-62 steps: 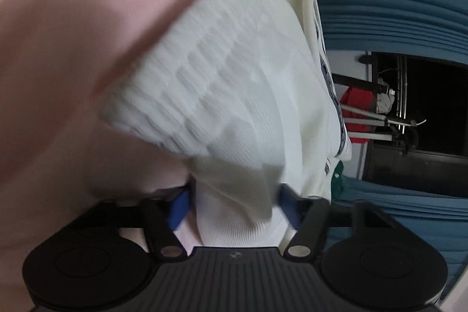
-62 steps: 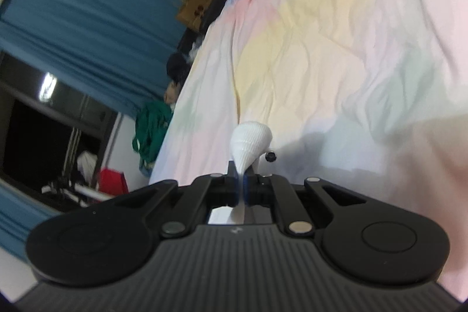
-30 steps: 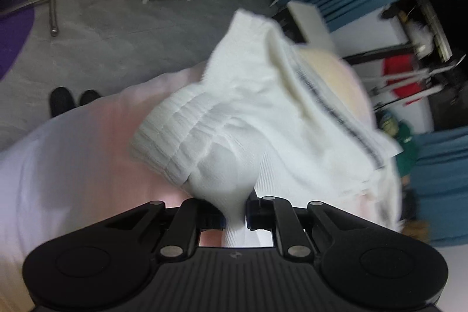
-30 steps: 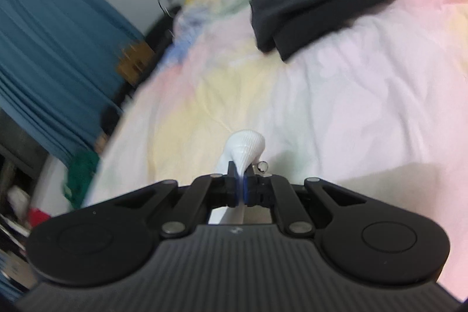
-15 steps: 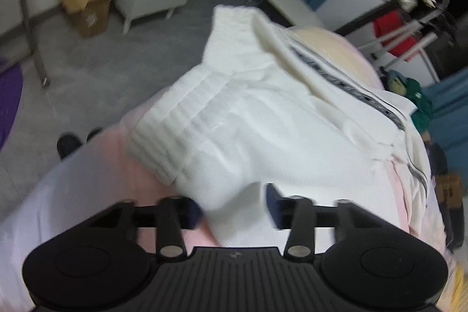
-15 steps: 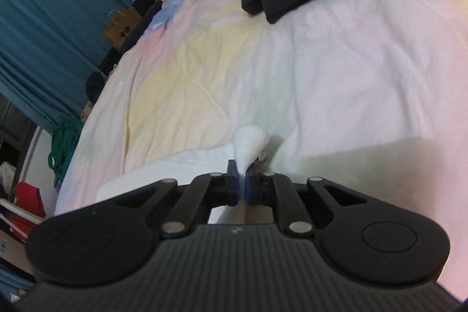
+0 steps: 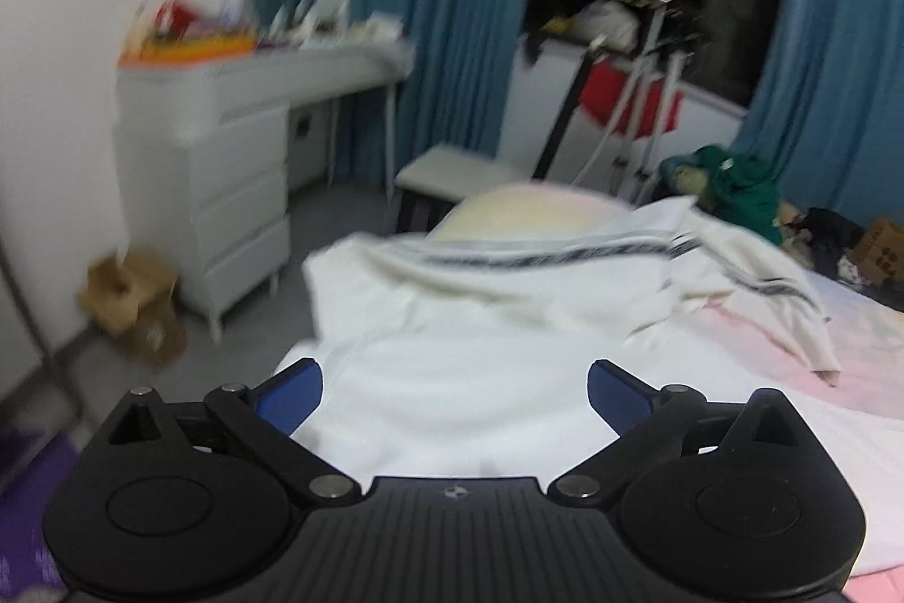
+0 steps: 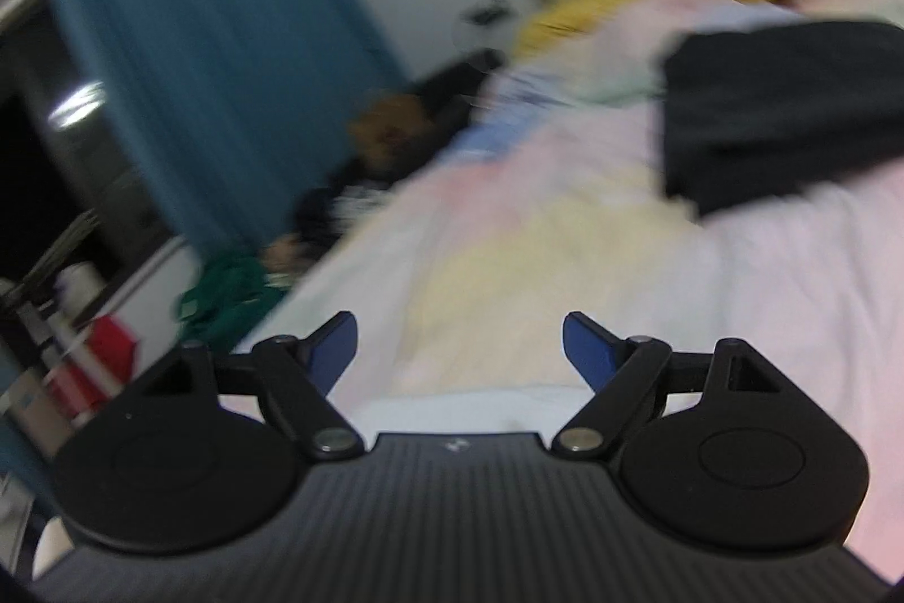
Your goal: Fold clothes
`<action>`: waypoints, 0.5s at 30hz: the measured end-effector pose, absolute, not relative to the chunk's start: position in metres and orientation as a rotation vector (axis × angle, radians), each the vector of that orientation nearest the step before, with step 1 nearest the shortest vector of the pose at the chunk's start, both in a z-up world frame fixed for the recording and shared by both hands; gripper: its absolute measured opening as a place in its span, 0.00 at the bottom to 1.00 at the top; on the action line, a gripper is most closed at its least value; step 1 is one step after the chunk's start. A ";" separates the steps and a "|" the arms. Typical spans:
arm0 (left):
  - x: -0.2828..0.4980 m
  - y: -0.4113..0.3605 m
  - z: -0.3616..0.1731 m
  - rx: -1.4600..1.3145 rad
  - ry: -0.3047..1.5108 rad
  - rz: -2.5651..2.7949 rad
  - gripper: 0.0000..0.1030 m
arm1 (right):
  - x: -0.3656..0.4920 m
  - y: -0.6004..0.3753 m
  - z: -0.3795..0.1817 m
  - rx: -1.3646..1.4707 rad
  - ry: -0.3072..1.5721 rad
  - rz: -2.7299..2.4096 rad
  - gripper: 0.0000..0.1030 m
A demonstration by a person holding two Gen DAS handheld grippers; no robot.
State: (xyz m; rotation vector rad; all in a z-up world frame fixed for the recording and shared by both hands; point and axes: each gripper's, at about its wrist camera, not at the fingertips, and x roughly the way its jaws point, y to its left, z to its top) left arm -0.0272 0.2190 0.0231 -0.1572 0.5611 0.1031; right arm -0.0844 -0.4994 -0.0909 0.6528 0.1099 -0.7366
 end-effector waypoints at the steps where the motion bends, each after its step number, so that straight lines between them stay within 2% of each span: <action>1: -0.029 0.209 0.029 -0.139 0.535 0.089 0.98 | -0.081 -0.490 -0.084 0.628 0.110 -0.698 0.80; 5: -0.028 0.162 0.045 -0.063 0.461 0.030 0.99 | -0.065 -0.451 -0.062 0.547 0.140 -0.540 0.80; 15: -0.001 0.046 0.047 -0.047 0.429 -0.173 0.99 | -0.048 -0.375 -0.046 0.373 0.169 -0.285 0.79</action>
